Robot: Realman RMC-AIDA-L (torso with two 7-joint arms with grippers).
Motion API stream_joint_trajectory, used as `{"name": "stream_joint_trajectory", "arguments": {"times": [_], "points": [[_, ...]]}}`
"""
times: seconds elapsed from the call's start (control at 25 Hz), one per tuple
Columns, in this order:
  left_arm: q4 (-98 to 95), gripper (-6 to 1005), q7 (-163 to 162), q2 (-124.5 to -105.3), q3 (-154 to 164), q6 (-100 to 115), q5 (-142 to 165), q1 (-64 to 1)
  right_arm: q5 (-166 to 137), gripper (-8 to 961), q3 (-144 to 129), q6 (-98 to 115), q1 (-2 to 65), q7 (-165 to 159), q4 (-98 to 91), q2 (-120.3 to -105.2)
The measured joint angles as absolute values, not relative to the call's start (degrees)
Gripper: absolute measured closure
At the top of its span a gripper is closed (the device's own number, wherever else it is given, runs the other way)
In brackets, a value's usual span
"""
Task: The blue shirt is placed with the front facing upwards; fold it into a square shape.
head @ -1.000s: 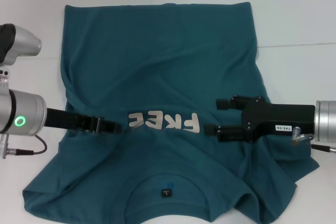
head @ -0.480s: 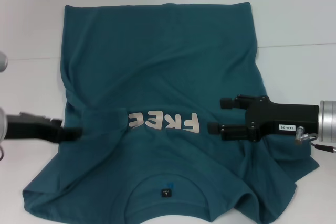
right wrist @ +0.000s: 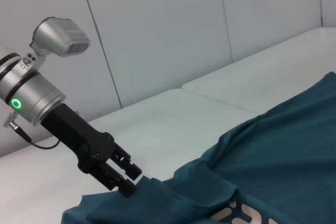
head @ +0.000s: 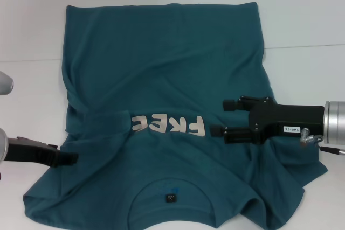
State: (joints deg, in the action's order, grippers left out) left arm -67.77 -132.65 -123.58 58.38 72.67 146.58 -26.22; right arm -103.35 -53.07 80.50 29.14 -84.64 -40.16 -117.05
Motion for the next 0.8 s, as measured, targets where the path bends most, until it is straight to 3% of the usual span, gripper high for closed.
{"name": "stream_joint_trajectory", "arguments": {"times": [0.6, 0.8], "points": [[-61.8, 418, -131.5, -122.82, 56.9, 69.1, 146.6, -29.2, -103.4, 36, -53.2, 80.7, 29.3, -85.5, -40.2, -117.15], [-61.6, 495, -131.2, -122.87, 57.1, 69.5, 146.4, -29.4, -103.4, 36, -53.1, 80.7, 29.3, -85.5, -40.2, -117.20]]}}
